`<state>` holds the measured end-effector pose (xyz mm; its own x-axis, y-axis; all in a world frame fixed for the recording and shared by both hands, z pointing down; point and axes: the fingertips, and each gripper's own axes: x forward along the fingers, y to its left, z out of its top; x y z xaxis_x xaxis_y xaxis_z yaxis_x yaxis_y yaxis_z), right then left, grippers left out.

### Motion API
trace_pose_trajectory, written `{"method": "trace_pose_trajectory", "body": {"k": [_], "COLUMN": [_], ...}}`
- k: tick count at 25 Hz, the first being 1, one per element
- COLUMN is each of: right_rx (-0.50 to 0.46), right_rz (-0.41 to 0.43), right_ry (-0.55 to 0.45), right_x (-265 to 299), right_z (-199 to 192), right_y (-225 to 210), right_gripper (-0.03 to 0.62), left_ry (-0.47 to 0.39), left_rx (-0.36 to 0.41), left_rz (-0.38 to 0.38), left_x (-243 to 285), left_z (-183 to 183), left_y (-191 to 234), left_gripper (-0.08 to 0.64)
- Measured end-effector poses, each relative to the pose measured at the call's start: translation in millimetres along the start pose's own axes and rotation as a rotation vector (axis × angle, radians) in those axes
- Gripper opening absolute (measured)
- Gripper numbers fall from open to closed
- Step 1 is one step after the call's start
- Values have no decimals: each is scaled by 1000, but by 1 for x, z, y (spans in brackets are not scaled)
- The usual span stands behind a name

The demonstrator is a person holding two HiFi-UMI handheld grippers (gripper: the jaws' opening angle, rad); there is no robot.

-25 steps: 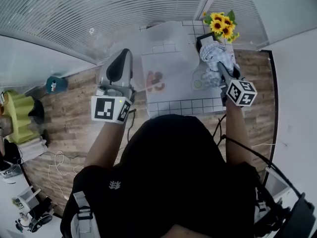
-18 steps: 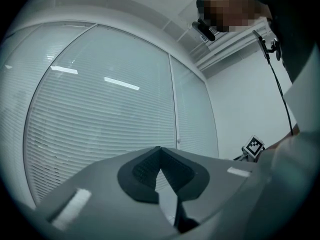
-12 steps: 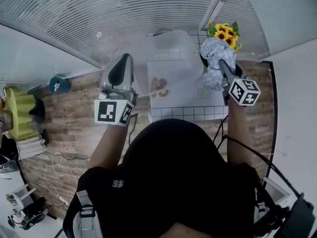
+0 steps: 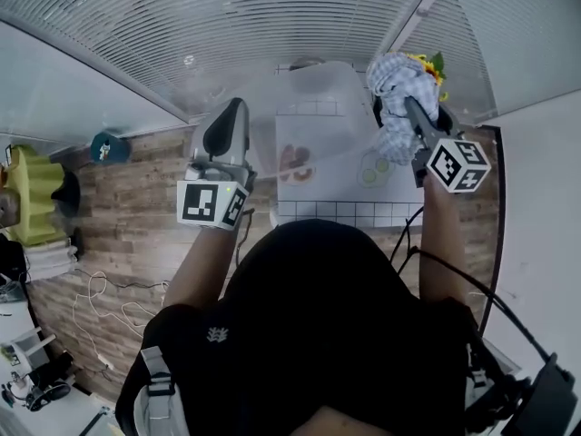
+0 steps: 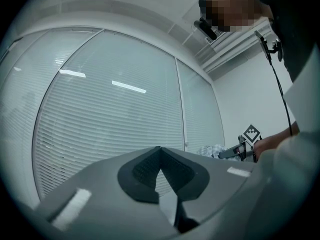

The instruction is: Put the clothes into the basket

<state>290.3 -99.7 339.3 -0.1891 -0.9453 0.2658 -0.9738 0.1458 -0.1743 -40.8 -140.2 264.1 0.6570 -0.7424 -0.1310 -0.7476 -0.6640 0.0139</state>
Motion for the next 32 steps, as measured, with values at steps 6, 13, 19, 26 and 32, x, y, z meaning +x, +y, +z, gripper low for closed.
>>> {"method": "trace_pose_trajectory", "body": {"k": [6,13,19,26,32], "right_rx": [-33,-58,-76,-100,-105], "right_rz": [38,99,159,230,261], "right_ry": [-17,-41,-61,-102,-114], "right_x": [12,27,47,66,73], "right_z": [29,47,61,86,95], "right_y": [19,39,60,92,109], "right_gripper": [170,170,170,170,170], "left_ry": [17,50,72,60,68], "left_rx": [2,16,32,64,59], "left_rz": [36,69,99,120,151], "left_x": [0,-2,5,5,-11], "left_z": [4,1,6,24,24], "left_y": [16,29,46,58,68], "left_gripper": [8,8,8,8,8]}}
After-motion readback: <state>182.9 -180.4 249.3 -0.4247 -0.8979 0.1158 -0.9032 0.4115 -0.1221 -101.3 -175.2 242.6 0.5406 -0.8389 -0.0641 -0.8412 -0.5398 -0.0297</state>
